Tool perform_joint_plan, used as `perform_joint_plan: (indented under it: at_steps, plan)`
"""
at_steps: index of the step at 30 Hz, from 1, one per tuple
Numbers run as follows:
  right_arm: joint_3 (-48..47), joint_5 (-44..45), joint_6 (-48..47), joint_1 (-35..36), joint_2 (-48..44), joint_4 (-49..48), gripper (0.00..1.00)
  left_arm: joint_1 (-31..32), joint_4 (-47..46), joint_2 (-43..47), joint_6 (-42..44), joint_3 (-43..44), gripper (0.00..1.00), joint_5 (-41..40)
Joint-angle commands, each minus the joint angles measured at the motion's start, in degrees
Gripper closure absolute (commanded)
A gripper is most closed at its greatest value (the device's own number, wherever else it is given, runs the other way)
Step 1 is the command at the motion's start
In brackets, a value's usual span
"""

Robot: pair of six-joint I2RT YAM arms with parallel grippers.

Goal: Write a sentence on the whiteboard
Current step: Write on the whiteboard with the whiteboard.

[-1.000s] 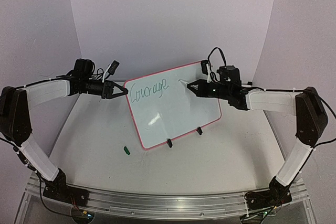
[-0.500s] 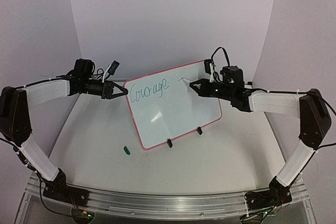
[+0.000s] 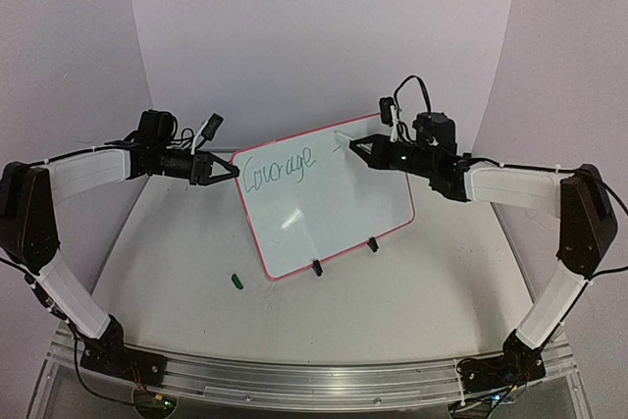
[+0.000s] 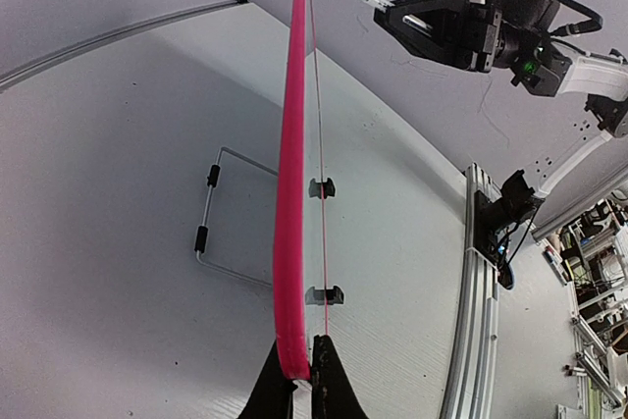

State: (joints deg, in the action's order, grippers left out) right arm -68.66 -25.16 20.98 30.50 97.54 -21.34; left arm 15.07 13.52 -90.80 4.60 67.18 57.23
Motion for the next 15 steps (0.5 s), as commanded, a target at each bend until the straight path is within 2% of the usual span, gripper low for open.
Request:
perform_joint_plan:
  at_steps: [1,15]
  plan:
    - [-3.2,0.4,-0.6,-0.2,2.0,0.4,1.0,1.6,2.2,0.3,5.1,0.6,1.0,-2.2]
    - [-1.8,2.1,0.1,-0.2,3.0,1.6,1.0,1.6,2.3,0.3,5.2,0.7,1.0,-2.1]
